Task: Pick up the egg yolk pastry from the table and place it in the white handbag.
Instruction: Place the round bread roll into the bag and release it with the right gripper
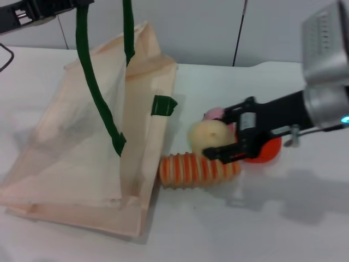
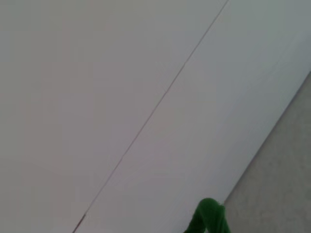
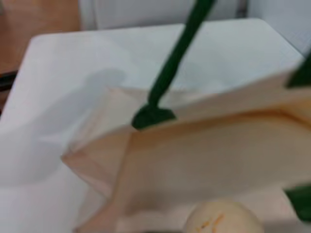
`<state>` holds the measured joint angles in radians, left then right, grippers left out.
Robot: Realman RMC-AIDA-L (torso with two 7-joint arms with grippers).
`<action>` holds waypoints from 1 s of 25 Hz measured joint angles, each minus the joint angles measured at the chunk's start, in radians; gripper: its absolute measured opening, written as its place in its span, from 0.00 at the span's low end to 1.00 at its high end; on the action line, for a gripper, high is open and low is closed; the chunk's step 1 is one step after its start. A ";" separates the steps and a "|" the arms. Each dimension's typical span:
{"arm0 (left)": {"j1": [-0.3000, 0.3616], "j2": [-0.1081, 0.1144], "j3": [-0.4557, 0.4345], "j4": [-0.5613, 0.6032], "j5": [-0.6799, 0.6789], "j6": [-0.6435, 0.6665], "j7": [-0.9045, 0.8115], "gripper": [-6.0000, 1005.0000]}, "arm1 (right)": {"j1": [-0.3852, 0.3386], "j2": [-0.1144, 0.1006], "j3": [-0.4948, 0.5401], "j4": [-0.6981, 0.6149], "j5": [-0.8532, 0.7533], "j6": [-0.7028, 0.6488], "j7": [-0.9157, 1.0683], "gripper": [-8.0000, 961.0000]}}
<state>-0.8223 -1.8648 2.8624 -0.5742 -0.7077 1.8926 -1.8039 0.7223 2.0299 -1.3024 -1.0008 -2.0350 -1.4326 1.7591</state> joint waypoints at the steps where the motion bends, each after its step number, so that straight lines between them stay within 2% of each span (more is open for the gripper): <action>1: -0.003 0.001 0.000 0.002 0.000 0.001 0.000 0.27 | 0.024 0.001 -0.020 0.033 0.022 0.018 -0.014 0.69; 13: -0.035 0.001 0.000 0.004 0.000 0.016 -0.007 0.28 | 0.201 0.003 -0.280 0.248 0.199 0.284 -0.051 0.68; 18: -0.042 0.000 0.000 0.004 0.000 0.020 -0.010 0.28 | 0.246 0.003 -0.378 0.262 0.265 0.368 -0.053 0.68; 25: -0.051 -0.002 0.000 0.004 -0.001 0.030 -0.012 0.29 | 0.297 0.007 -0.542 0.272 0.354 0.551 -0.059 0.68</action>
<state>-0.8732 -1.8668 2.8623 -0.5706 -0.7084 1.9229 -1.8158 1.0188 2.0370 -1.8445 -0.7291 -1.6810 -0.8819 1.6996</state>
